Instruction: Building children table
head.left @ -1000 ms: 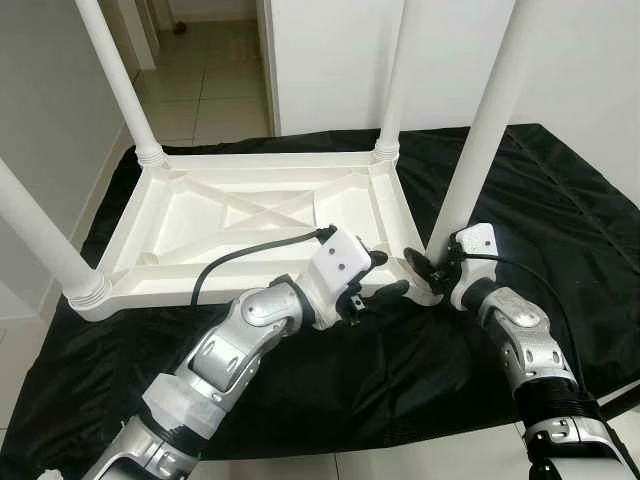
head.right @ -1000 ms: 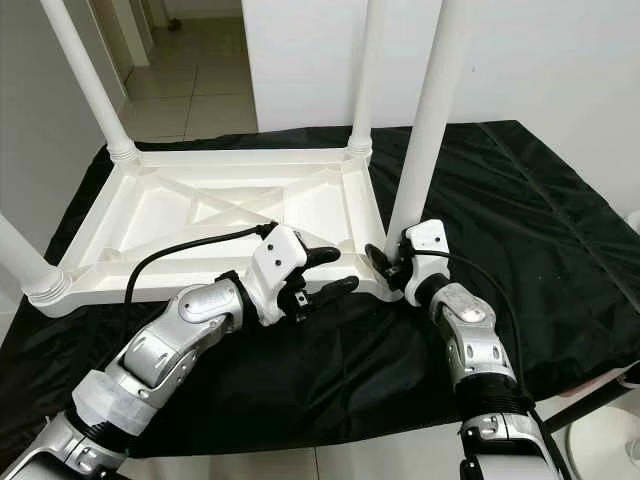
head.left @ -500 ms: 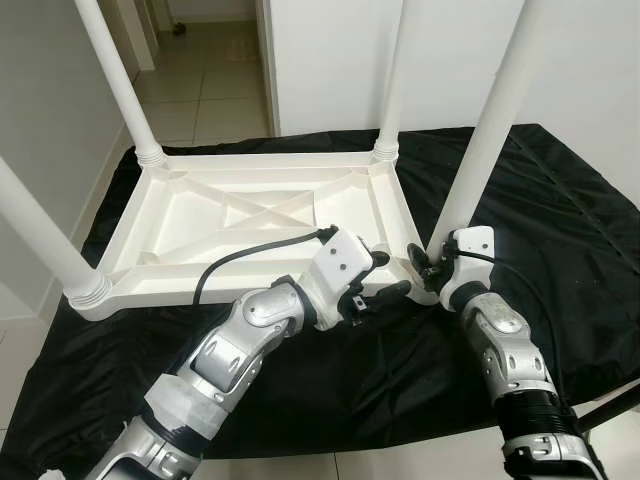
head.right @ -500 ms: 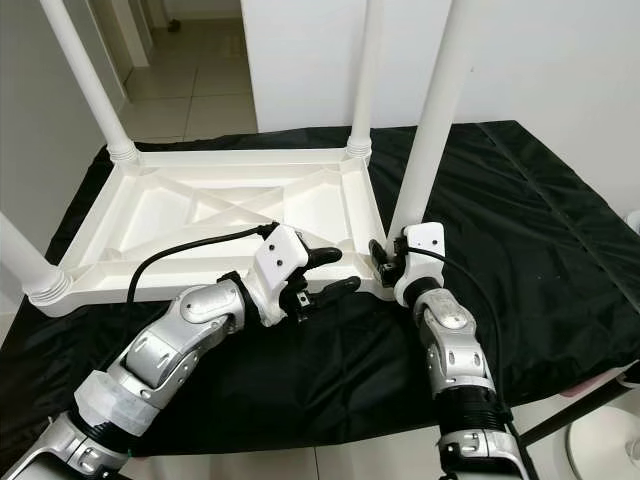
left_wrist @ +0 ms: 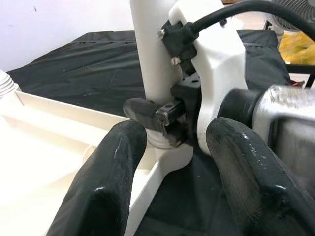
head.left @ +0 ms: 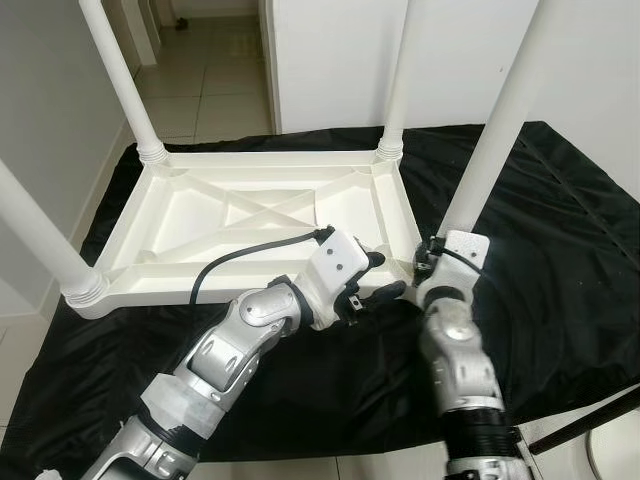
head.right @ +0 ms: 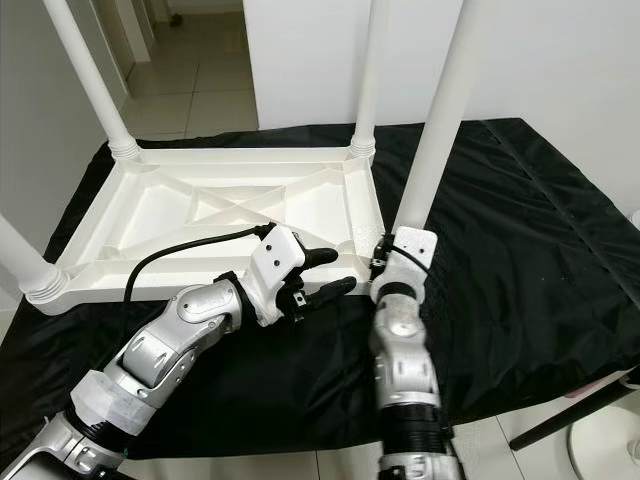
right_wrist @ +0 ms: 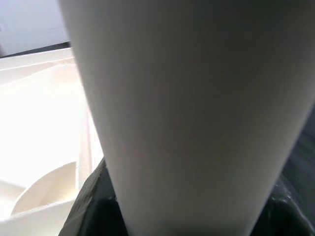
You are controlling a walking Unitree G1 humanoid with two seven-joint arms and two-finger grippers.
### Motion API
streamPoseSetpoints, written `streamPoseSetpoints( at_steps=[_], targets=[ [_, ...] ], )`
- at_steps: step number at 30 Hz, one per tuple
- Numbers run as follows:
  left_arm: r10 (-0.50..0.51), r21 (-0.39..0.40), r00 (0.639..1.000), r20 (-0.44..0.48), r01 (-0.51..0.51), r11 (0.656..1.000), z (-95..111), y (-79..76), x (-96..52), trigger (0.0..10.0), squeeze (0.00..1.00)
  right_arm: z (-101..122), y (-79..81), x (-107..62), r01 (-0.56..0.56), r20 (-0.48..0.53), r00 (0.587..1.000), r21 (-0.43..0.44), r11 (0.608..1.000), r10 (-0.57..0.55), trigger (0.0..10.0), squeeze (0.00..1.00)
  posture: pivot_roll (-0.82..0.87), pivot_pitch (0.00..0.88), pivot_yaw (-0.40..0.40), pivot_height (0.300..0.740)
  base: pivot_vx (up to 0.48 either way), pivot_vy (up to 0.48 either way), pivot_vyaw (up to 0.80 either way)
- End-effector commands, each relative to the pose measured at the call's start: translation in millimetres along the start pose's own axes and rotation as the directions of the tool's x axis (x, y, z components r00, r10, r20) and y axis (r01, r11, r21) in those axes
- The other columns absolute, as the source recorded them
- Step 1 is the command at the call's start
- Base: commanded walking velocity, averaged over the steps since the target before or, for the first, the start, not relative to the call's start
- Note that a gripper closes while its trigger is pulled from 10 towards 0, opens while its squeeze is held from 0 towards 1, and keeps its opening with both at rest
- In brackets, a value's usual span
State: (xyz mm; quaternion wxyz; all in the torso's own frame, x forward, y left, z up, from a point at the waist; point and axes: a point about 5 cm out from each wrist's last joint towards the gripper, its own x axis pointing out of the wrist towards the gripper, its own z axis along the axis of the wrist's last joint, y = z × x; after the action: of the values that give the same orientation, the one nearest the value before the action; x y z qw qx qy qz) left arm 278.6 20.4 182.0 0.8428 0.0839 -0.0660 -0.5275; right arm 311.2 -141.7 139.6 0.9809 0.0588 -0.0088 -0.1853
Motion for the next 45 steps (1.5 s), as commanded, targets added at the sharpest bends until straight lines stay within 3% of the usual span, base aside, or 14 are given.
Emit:
streamPoseSetpoints(
  at_steps=[1, 13, 14, 15, 16, 18, 28, 34, 35, 36, 37, 41, 43, 45],
  targets=[
    [-0.1, -0.013, 0.995, -0.023, 0.1, 0.995, -4, -2.9, -2.3, 10.0, 0.0, -7, 1.4, -3.8, 0.042, -0.061, 0.997, 0.069, 0.997, -0.037, 10.0, 0.0, -0.15, 0.011, 0.077, 0.74, 0.0, 0.0, 0.0],
    [-0.092, -0.009, 0.996, -0.019, 0.092, 0.996, -3, -1.0, -1.4, 10.0, 0.0, 1, 7.2, -5.9, 0.003, -0.042, 0.999, 0.091, 0.996, 0.001, 10.0, 0.0, -0.15, 0.004, 0.068, 0.74, 0.0, 0.0, 0.0],
    [-0.092, -0.008, 0.996, -0.018, 0.092, 0.996, -3, -1.1, -1.2, 10.0, 0.0, 3, 9.1, -6.4, -0.023, -0.031, 0.999, 0.09, 0.996, 0.026, 10.0, 0.28, -0.15, 0.004, 0.068, 0.74, 0.0, 0.0, 0.0],
    [-0.092, -0.008, 0.996, -0.018, 0.092, 0.996, -2, -1.1, -1.1, 10.0, 0.0, 3, 10.3, -6.8, -0.039, -0.024, 0.999, 0.088, 0.995, 0.041, 10.0, 0.28, -0.15, 0.004, 0.068, 0.74, 0.0, 0.0, 0.0],
    [-0.091, -0.007, 0.996, -0.017, 0.091, 0.996, -2, -1.2, -0.7, 10.0, 0.0, 5, 11.3, -7.9, -0.087, -0.003, 0.996, 0.089, 0.992, 0.087, 10.0, 1.0, -0.15, 0.001, 0.065, 0.74, 0.0, 0.0, 0.0],
    [-0.089, -0.006, 0.996, -0.015, 0.089, 0.996, -2, -1.1, -0.3, 10.0, 0.0, 6, 9.4, -8.7, -0.132, 0.012, 0.991, 0.086, 0.988, 0.132, 10.0, 1.0, -0.15, 0.0, 0.064, 0.74, 0.0, 0.0, 0.0],
    [-0.089, -0.006, 0.996, -0.01, 0.089, 0.996, -1, -1.4, 0.6, 10.0, 0.0, 7, -2.7, -8.2, -0.155, 0.036, 0.987, 0.031, 0.987, 0.154, 10.0, 1.0, -0.16, 0.0, 0.061, 0.74, 0.0, 0.0, 0.0],
    [-0.087, -0.006, 0.996, -0.009, 0.087, 0.996, -2, -0.6, 0.3, 10.0, 0.0, 7, -20.3, -11.4, -0.29, 0.043, 0.956, -0.002, 0.957, 0.29, 10.0, 1.0, -0.16, 0.0, 0.06, 0.74, 0.0, 0.0, 0.0],
    [-0.089, -0.004, 0.996, -0.011, 0.089, 0.996, -2, -0.5, 0.1, 10.0, 0.0, 6, -26.4, -11.5, -0.327, 0.04, 0.944, -0.017, 0.945, 0.328, 10.0, 0.57, -0.16, 0.0, 0.061, 0.74, 0.0, 0.0, 0.0],
    [-0.09, -0.003, 0.996, -0.011, 0.09, 0.996, -2, -0.5, 0.0, 10.0, 0.0, 6, -31.3, -11.1, -0.354, 0.037, 0.934, -0.033, 0.935, 0.355, 10.0, 0.37, -0.16, 0.0, 0.061, 0.74, 0.0, 0.0, 0.0],
    [-0.092, -0.003, 0.996, -0.012, 0.092, 0.996, -2, -0.5, -0.1, 10.0, 0.0, 5, -36.1, -9.7, -0.379, 0.033, 0.924, -0.044, 0.924, 0.38, 10.0, 0.0, -0.16, 0.0, 0.063, 0.74, 0.0, 0.0, 0.0],
    [-0.097, -0.003, 0.995, -0.012, 0.097, 0.995, -2, -0.8, -0.4, 10.0, 0.0, 6, -42.2, -7.3, -0.422, 0.028, 0.905, -0.06, 0.904, 0.425, 10.0, 0.0, -0.16, 0.0, 0.063, 0.74, 0.0, 0.0, 0.0],
    [-0.103, -0.001, 0.995, -0.015, 0.103, 0.995, -2, -1.3, -0.8, 10.0, 0.0, 8, -44.9, -4.0, -0.487, 0.023, 0.87, -0.113, 0.866, 0.492, 10.0, 0.0, -0.16, 0.0, 0.067, 0.74, 0.0, 0.0, 0.0],
    [-0.103, -0.001, 0.995, -0.015, 0.103, 0.995, -2, -1.3, -0.8, 10.0, 0.0, 8, -44.9, -4.0, -0.487, 0.023, 0.87, -0.113, 0.866, 0.492, 10.0, 0.0, -0.16, 0.0, 0.067, 0.74, 0.0, 0.0, 0.0]
  ],
)
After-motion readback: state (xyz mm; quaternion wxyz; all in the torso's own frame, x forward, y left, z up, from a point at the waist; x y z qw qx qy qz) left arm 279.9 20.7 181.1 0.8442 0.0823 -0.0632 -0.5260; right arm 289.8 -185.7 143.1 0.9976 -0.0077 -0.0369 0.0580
